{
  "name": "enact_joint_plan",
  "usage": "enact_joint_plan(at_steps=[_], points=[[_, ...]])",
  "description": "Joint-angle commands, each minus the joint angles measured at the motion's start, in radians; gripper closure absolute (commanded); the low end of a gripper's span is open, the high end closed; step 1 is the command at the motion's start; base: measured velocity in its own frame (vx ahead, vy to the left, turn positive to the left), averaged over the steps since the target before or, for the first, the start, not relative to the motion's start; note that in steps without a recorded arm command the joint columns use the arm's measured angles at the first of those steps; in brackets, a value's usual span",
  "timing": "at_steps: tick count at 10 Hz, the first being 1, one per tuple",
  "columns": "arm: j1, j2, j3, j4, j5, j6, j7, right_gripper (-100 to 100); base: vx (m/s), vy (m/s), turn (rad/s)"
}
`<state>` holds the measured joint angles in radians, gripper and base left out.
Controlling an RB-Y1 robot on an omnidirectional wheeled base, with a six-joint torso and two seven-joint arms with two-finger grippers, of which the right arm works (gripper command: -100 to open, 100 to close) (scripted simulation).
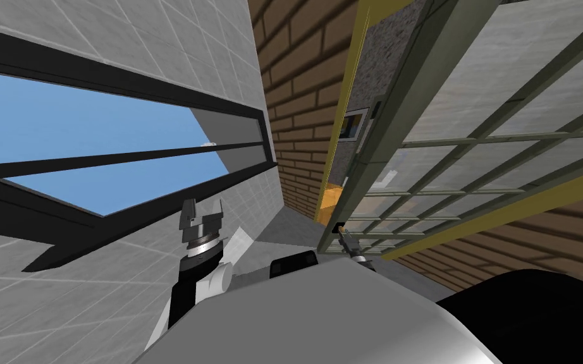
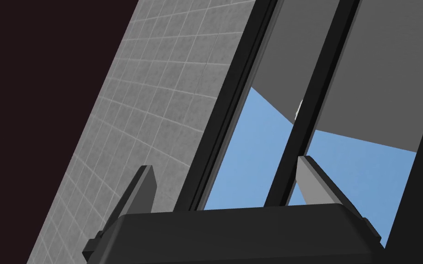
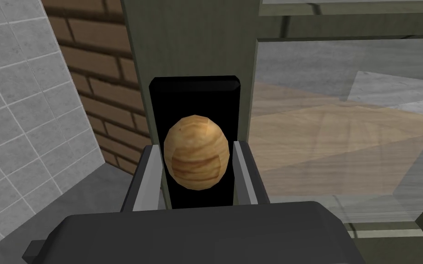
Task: Pull the door open
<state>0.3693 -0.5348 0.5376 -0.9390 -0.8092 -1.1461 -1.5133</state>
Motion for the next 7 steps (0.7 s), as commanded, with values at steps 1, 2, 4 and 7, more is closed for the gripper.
enact_joint_plan(at_steps=[1, 2, 4, 7], points=[[-0.001, -0.009, 0.012, 0.012, 0.008, -0.015, -0.016, 100, -0.190, -0.045, 0.156], [-0.002, -0.013, 0.018, 0.018, 0.012, -0.022, -0.023, 100, -0.240, -0.074, 0.174], [-0.004, -0.023, 0.031, 0.030, 0.020, -0.038, -0.039, 100, -0.228, 0.007, 0.115], [-0.006, -0.039, 0.054, 0.052, 0.034, -0.066, -0.069, 100, -0.240, -0.014, 0.130]])
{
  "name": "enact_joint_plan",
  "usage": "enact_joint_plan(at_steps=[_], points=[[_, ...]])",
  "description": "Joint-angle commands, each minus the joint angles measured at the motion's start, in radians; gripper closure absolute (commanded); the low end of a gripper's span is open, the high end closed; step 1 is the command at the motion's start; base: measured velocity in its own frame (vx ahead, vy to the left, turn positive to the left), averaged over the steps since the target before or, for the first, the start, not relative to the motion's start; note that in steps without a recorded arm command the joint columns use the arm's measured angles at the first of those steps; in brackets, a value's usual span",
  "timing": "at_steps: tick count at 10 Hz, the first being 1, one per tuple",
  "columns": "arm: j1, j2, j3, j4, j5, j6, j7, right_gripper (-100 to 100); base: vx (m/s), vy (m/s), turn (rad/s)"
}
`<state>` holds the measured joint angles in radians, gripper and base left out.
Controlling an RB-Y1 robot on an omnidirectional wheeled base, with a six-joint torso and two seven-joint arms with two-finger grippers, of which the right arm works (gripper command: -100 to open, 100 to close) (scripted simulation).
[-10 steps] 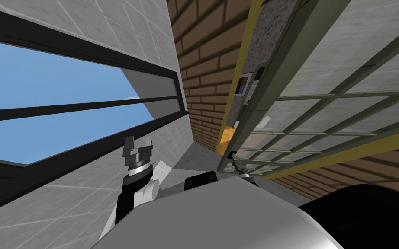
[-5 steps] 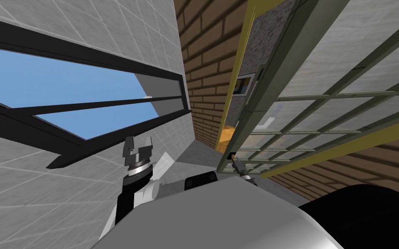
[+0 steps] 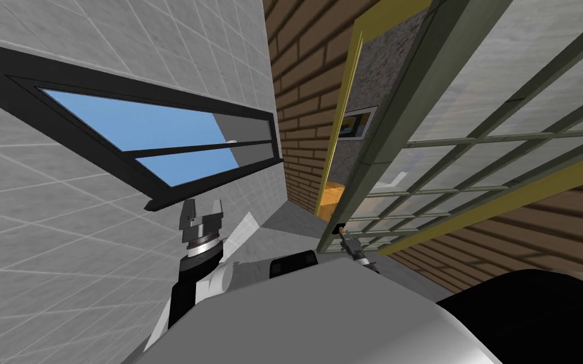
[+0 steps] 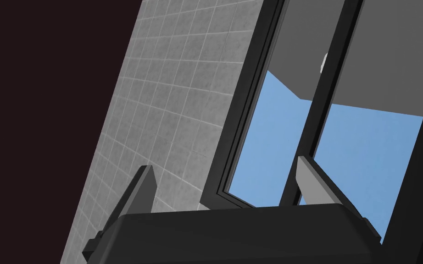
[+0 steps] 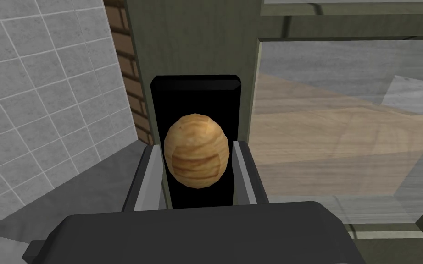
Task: Pull the door open
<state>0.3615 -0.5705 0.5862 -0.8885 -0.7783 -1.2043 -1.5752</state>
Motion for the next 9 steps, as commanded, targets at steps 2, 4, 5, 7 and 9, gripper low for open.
enact_joint_plan(at_steps=[2, 4, 5, 7, 9], points=[[-0.001, -0.003, 0.008, 0.005, 0.005, -0.007, -0.008, 100, -0.154, -0.027, 0.066], [-0.003, -0.008, 0.020, 0.023, 0.013, -0.023, -0.025, 100, -0.154, -0.014, 0.122], [-0.005, -0.011, 0.025, 0.031, 0.016, -0.031, -0.033, 100, -0.171, -0.030, 0.108], [-0.009, -0.018, 0.035, 0.049, 0.023, -0.047, -0.049, 100, -0.220, -0.027, 0.131], [-0.013, -0.025, 0.044, 0.067, 0.030, -0.064, -0.065, 100, -0.206, -0.025, 0.131]])
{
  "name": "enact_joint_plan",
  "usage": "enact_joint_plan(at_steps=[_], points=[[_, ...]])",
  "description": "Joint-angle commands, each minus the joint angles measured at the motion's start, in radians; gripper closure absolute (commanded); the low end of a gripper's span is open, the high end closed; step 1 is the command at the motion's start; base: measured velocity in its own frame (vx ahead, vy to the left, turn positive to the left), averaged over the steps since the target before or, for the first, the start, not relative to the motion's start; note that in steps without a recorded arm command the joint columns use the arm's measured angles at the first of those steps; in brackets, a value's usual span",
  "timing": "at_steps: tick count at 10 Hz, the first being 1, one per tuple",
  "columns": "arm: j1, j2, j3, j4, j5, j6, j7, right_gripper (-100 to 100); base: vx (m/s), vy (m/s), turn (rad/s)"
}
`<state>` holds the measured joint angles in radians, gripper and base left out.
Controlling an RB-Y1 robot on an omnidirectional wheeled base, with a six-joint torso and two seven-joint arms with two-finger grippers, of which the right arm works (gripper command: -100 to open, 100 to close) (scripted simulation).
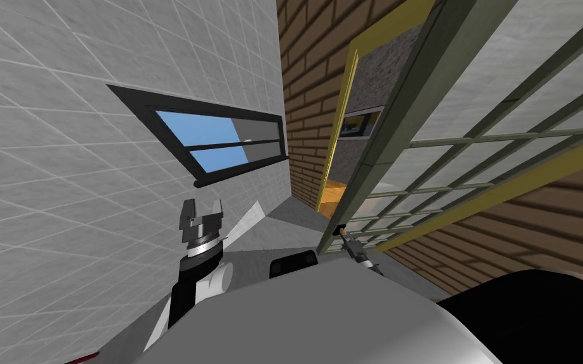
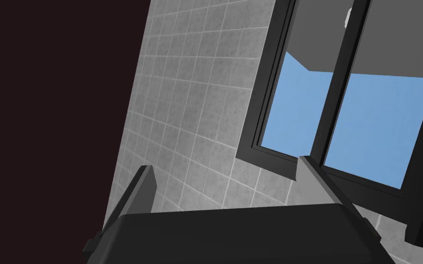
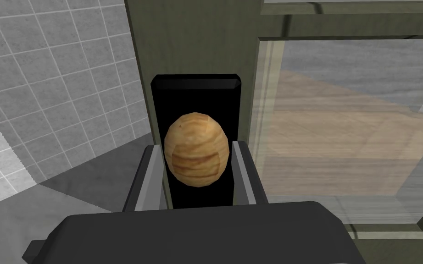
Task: Pull the door open
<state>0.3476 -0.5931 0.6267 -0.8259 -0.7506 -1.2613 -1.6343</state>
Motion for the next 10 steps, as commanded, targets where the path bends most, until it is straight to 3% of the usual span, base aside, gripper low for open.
enact_joint_plan(at_steps=[1, 3, 10], points=[[-0.001, -0.005, 0.008, 0.012, 0.006, -0.014, -0.013, 100, -0.213, -0.028, 0.103], [-0.003, -0.005, 0.010, 0.017, 0.007, -0.016, -0.016, 100, -0.152, -0.024, 0.073], [-0.023, -0.019, 0.048, 0.076, 0.023, -0.064, -0.060, 100, -0.199, -0.038, 0.135]])
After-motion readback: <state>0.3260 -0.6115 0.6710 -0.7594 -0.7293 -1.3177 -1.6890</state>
